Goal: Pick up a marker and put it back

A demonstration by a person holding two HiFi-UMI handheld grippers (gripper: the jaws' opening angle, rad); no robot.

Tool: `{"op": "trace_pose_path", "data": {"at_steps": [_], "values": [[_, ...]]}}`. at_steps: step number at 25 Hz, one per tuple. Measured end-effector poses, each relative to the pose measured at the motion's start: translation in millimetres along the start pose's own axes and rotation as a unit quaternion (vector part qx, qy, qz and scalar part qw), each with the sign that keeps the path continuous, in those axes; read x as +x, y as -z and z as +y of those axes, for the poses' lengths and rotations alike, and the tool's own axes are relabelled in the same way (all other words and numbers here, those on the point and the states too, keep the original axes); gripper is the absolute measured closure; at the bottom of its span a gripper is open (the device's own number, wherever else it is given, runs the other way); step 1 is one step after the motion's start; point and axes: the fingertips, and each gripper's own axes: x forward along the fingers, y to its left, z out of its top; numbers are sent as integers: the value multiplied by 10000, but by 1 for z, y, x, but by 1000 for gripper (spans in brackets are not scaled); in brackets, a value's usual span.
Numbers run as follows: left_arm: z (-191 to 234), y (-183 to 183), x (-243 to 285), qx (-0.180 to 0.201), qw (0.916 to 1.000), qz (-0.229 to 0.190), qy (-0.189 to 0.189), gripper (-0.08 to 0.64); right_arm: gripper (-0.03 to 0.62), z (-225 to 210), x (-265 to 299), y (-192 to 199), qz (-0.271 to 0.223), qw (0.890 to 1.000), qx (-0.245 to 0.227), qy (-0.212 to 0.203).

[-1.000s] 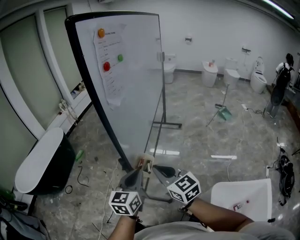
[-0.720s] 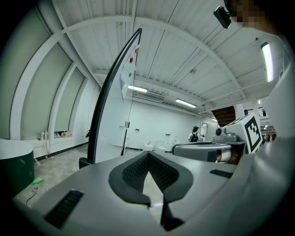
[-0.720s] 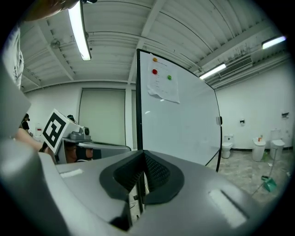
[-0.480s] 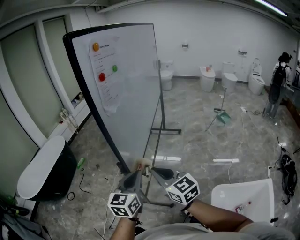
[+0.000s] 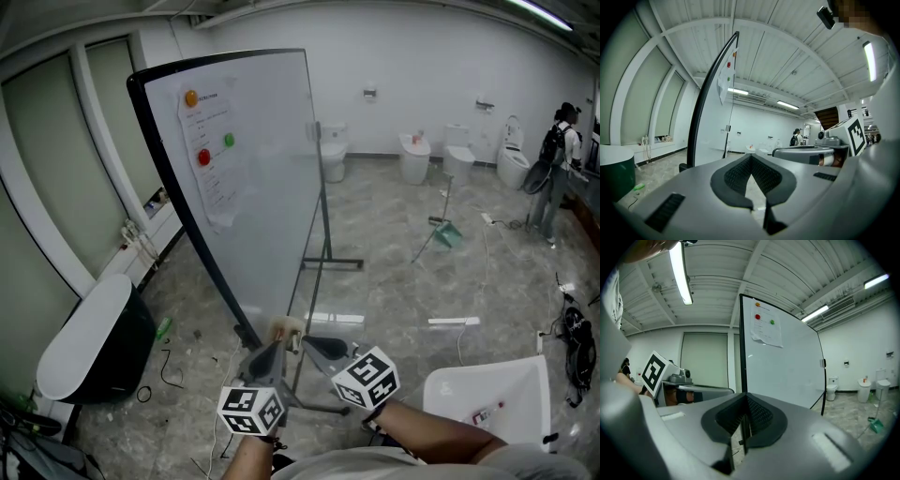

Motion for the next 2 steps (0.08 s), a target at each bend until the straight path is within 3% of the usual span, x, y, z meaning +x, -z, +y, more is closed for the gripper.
{"op": "trace_pose_path", "data": {"at_steps": [2], "values": [[0,-1,1,8,10000,-17,-2,558,591,-2,1,-1,-3,10000,8,4]]}}
